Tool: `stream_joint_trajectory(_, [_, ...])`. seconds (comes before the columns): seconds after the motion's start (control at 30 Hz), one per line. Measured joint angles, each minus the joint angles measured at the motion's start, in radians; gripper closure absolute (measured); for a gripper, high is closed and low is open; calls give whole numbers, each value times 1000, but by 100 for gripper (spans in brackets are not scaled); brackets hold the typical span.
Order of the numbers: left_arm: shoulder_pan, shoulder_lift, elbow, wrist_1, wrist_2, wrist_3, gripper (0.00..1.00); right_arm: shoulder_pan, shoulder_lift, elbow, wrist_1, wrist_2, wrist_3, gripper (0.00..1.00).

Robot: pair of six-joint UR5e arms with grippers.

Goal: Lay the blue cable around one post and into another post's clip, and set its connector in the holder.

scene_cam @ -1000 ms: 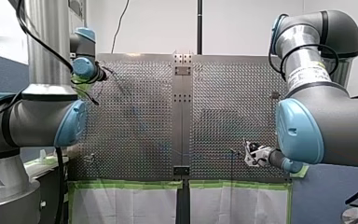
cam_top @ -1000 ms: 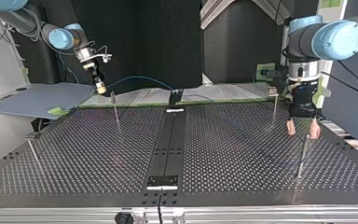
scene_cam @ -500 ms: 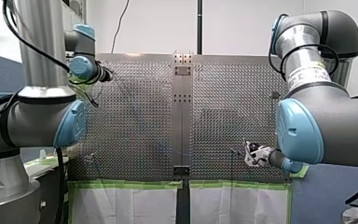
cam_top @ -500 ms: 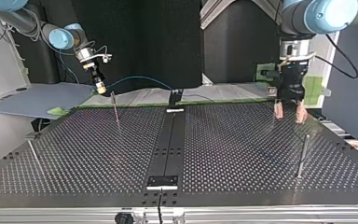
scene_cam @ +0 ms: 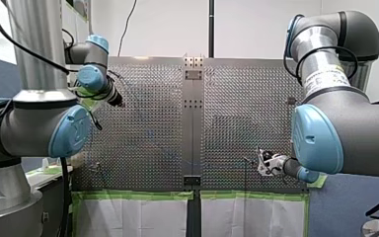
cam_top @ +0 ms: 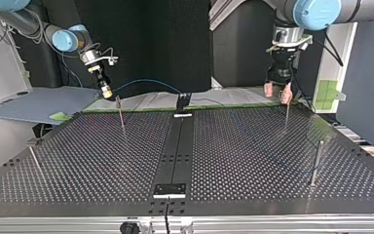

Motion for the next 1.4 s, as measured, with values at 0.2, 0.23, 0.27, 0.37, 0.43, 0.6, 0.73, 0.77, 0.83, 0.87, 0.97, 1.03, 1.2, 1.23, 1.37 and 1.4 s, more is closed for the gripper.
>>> stream_joint_trajectory(0.2, [-51,-8,46,-46,-52,52,0,4,0,0,-4,0,2,100])
stream_joint_trajectory(0.23, [-59,-8,53,-53,-59,59,0,4,0,0,-5,0,3,100])
stream_joint_trajectory(0.27, [-66,-8,60,-60,-66,66,0,5,0,0,-6,0,3,100])
stream_joint_trajectory(0.37, [-88,-8,82,-82,-88,88,0,6,0,0,-7,0,4,100])
stream_joint_trajectory(0.43, [-99,-8,100,-100,-106,106,0,7,1,0,-7,0,5,100])
stream_joint_trajectory(0.6, [-105,-7,142,-142,-148,148,0,7,1,0,-8,0,6,100])
stream_joint_trajectory(0.73, [-104,2,180,-180,-186,186,0,8,1,0,-8,0,6,100])
stream_joint_trajectory(0.77, [-104,5,189,-189,-195,195,0,8,1,0,-8,0,6,100])
stream_joint_trajectory(0.83, [-103,10,209,-209,-215,215,0,8,1,0,-8,0,6,100])
stream_joint_trajectory(0.87, [-102,11,217,-218,-224,224,0,8,1,0,-8,0,6,100])
stream_joint_trajectory(0.97, [-97,18,240,-240,-246,246,0,9,1,0,-8,0,6,100])
stream_joint_trajectory(1.03, [-91,23,258,-258,-264,264,0,9,1,0,-8,0,6,100])
stream_joint_trajectory(1.2, [-75,39,303,-303,-309,309,0,9,1,0,-8,0,6,100])
stream_joint_trajectory(1.23, [-71,42,313,-314,-319,320,0,10,1,0,-8,0,6,100])
stream_joint_trajectory(1.37, [-56,45,348,-348,-322,354,0,10,1,0,-10,0,6,100])
stream_joint_trajectory(1.4, [-52,45,359,-358,-315,365,0,10,1,0,-10,0,6,100])
